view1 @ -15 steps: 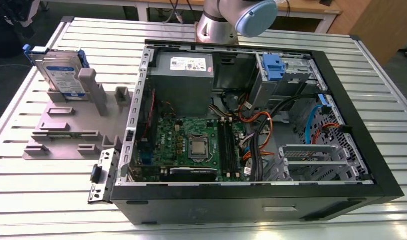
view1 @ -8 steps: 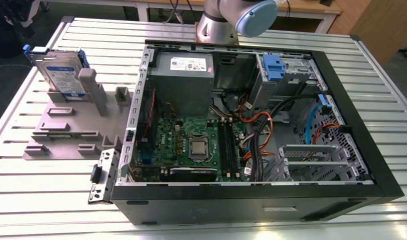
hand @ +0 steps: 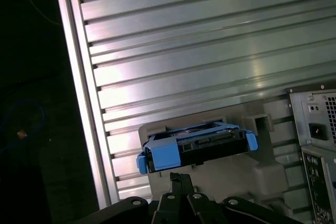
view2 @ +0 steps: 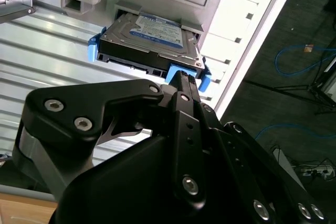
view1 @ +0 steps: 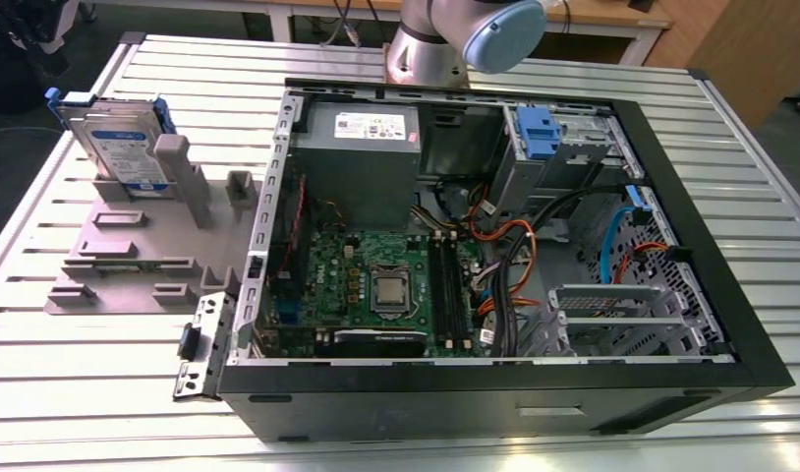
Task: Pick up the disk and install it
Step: 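Pick up the disk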
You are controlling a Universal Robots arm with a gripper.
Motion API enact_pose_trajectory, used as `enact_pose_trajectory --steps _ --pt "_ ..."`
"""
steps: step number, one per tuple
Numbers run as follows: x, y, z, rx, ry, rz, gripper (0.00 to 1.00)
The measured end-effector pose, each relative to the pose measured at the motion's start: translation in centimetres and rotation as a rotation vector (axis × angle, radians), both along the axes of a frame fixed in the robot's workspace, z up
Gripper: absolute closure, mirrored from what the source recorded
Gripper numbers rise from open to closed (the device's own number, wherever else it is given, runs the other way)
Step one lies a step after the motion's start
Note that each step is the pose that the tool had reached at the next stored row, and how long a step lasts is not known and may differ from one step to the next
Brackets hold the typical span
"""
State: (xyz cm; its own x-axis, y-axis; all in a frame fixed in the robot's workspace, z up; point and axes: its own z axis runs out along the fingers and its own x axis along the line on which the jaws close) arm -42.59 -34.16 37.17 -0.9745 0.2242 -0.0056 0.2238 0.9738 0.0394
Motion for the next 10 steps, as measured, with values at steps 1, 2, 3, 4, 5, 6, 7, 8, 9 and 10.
enact_pose_trajectory --steps 1,2,3,4,5,6,7,8,9,10 --pt "0.00 0.00 0.00 0.0000 0.0000 -0.001 0.89" --pt "0.00 0.00 0.00 0.0000 0.0000 -0.002 0.89" --pt "0.00 0.00 0.00 0.0000 0.0000 -0.002 0.89" --pt "0.00 0.00 0.00 0.0000 0.0000 -0.003 0.89" --pt "0.00 0.00 0.00 0.0000 0.0000 -0.004 0.89" --pt "0.00 0.00 0.00 0.0000 0.0000 -0.005 0.89" --pt "0.00 0.00 0.00 0.0000 0.0000 -0.006 0.89" --pt "0.00 0.00 0.00 0.0000 0.0000 -0.010 0.89" --pt "0.00 0.00 0.00 0.0000 0.0000 -0.017 0.89" --pt "0.00 0.00 -0.01 0.0000 0.0000 -0.028 0.89"
